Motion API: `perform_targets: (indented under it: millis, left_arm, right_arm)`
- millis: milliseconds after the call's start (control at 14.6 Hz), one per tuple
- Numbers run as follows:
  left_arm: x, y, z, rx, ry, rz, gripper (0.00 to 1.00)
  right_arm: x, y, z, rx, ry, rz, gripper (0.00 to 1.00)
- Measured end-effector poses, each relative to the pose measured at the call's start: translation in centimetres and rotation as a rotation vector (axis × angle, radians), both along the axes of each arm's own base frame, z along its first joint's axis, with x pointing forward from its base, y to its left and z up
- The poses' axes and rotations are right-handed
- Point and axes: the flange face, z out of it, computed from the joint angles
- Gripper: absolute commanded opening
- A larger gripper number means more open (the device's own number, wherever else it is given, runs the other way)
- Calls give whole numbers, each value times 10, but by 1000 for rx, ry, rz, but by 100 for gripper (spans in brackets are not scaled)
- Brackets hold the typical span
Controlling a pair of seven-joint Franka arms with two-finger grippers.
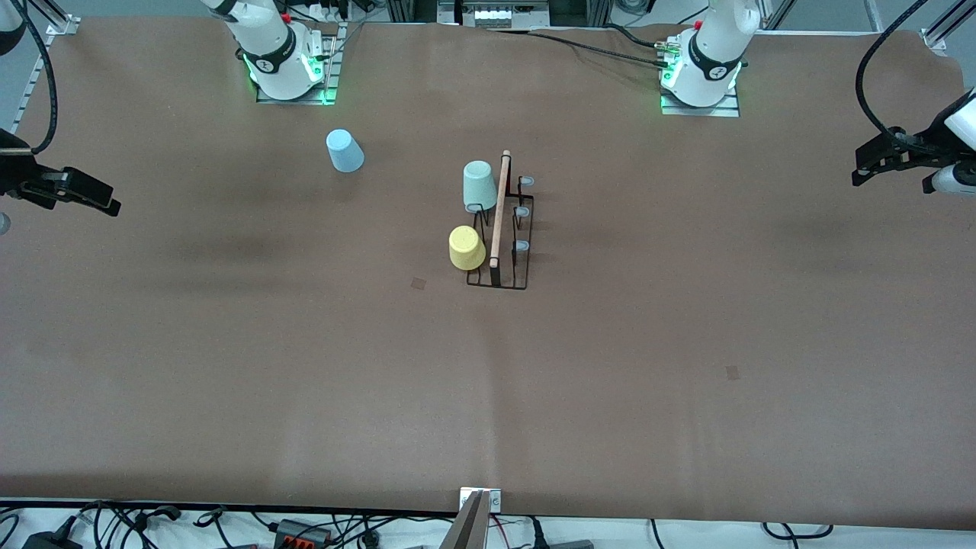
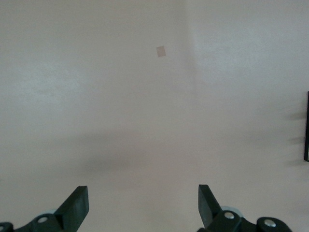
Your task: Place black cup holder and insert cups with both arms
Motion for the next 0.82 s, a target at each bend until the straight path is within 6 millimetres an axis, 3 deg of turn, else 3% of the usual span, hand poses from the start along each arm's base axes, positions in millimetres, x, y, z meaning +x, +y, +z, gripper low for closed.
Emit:
perform_targets:
  millis: [821]
  left_arm:
    - [0,0,0,0,0,0,100]
  right_arm:
    - [-3,2,6,1,9,-7,100]
